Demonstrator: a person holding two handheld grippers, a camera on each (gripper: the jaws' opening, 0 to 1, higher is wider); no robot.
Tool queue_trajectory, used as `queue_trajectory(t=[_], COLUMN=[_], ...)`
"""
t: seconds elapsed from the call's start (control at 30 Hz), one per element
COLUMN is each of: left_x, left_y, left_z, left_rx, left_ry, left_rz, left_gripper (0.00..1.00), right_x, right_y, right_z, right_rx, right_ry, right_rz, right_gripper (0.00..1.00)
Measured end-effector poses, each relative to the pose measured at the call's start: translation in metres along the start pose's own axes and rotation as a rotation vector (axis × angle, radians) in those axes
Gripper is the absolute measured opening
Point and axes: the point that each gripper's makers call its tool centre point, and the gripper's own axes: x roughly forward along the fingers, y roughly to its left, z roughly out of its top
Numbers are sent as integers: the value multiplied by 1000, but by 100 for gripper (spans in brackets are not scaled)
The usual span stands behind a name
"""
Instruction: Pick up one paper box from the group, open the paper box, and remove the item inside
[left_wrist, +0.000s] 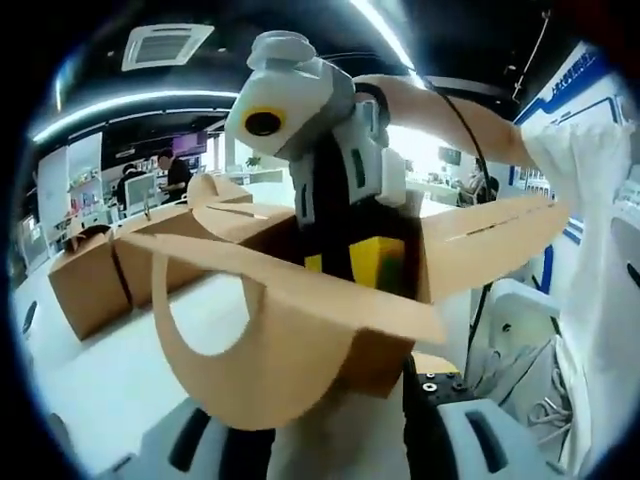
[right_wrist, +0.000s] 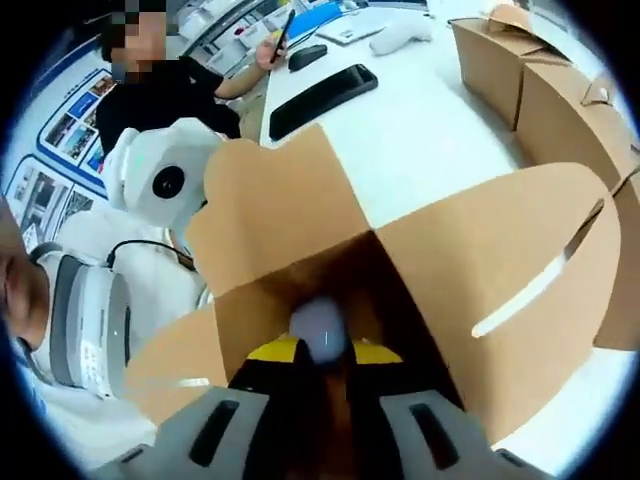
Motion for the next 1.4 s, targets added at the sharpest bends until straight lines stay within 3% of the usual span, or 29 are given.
queue_trajectory(t=[0.13,0.2,0.33,0.4,0.47,0.6,0.9,1.07,1.4], left_x=[0,0,1,1,1,1,-3,-5,-4], left_y=[3,3,3,4,3,2,3,7,1], left_z=[0,1,3,3,3,4,8,7,11], left_rx=[22,37,36,30,28,33,25,18,25], left_ry=[3,4,2,-1,-3,-7,-26,-28,-33], left_rz=[18,20,22,22,20,11,21,36,28], left_gripper=[49,47,47,47,47,48,46,47,45], right_x=[-2,1,1,3,8,16,6,-6,-30], right_y=[19,18,13,1,-2,10,-1,-7,-11], right_z=[1,-1,3,2,-3,-1,0,4,3], right_rx=[5,-12,-41,-100,-149,-159,-219,-215,-234], right_ry=[-28,-30,-27,-5,38,40,60,23,9], right_rz=[115,103,49,-49,-100,-97,-200,-231,-284], right_gripper=[17,18,18,17,19,17,17,17,17])
